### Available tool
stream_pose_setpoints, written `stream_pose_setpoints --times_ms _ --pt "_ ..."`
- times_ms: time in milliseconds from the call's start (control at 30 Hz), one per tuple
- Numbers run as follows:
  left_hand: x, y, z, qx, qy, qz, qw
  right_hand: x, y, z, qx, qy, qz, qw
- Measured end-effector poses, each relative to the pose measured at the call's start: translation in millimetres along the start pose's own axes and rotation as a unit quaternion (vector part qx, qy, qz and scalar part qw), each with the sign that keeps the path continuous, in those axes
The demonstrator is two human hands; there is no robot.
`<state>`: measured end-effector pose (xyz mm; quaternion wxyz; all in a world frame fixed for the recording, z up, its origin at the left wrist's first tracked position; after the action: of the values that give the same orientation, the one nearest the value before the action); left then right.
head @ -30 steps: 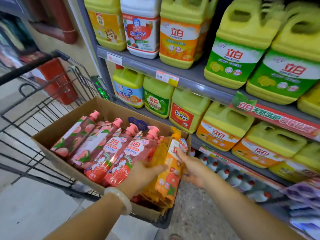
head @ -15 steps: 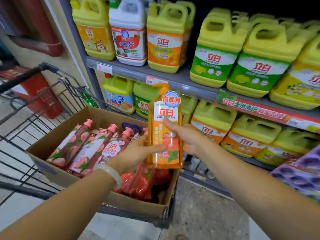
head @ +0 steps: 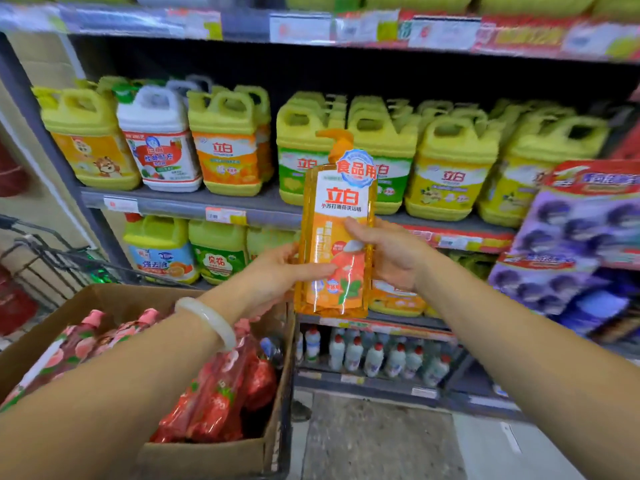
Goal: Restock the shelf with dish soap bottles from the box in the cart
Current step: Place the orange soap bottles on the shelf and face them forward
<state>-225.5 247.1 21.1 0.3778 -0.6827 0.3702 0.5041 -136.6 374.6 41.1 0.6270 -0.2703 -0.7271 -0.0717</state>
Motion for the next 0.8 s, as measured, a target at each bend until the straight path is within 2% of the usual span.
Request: stream_pose_setpoints --times_ms 333,533,800 --pt "-26 -218 19 0.115 -0.046 0.046 0.991 70 161 -155 -0.12 0.077 -0.031 0.989" --pt "-27 -362 29 0.206 -0.048 0.048 0.976 98 265 -262 -0.192 0.108 -0.077 0.972" --pt "-35 -530 49 0.306 -0.063 0.064 0.948 134 384 -370 -0.289 0.15 -0.082 0.942"
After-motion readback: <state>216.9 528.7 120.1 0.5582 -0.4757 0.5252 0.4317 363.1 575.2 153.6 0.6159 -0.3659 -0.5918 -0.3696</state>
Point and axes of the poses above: each hand's wrist, its own z-axis towards the middle knuckle, its own y-axis out of the back of the hand, x = y × z, the point moved 4 cm from there along z, towards the middle knuckle, and after that the axes turned 2 degrees about -z, right-handed, at the moved point
